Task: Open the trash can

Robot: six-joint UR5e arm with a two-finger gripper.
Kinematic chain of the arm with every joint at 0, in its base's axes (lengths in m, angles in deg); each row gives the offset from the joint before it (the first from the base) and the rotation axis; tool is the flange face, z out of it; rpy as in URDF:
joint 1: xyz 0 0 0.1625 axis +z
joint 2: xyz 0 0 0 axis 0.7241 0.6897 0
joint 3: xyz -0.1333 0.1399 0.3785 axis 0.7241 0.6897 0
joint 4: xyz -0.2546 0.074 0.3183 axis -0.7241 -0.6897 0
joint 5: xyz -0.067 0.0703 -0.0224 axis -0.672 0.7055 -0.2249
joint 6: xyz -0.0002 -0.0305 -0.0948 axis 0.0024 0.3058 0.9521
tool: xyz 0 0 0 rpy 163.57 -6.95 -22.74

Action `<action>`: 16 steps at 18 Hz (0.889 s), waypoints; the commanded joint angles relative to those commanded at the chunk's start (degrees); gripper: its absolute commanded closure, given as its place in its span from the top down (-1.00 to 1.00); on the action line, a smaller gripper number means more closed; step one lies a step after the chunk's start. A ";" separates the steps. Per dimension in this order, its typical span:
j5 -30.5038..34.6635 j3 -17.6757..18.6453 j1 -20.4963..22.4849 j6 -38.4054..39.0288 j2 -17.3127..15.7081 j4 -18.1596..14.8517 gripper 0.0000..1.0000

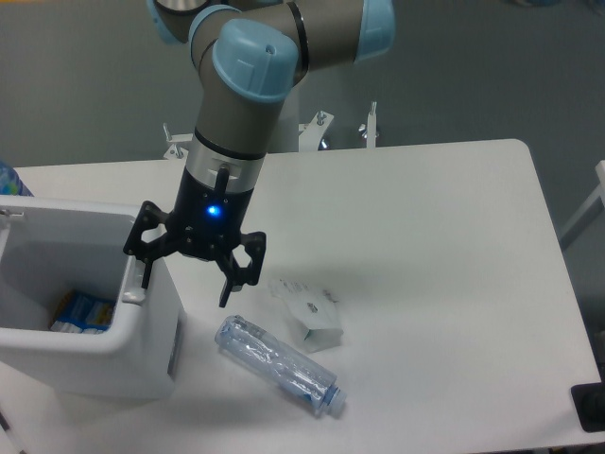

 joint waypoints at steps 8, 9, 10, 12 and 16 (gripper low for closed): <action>0.00 -0.79 0.00 -0.09 -0.09 0.09 1.00; 0.00 -1.14 0.09 -0.26 -0.17 0.18 1.00; 0.00 -1.58 0.17 -0.53 -0.09 0.09 1.00; 0.00 -2.11 1.31 -0.70 0.00 0.18 1.00; 0.00 -2.11 7.19 -2.27 1.23 0.26 1.00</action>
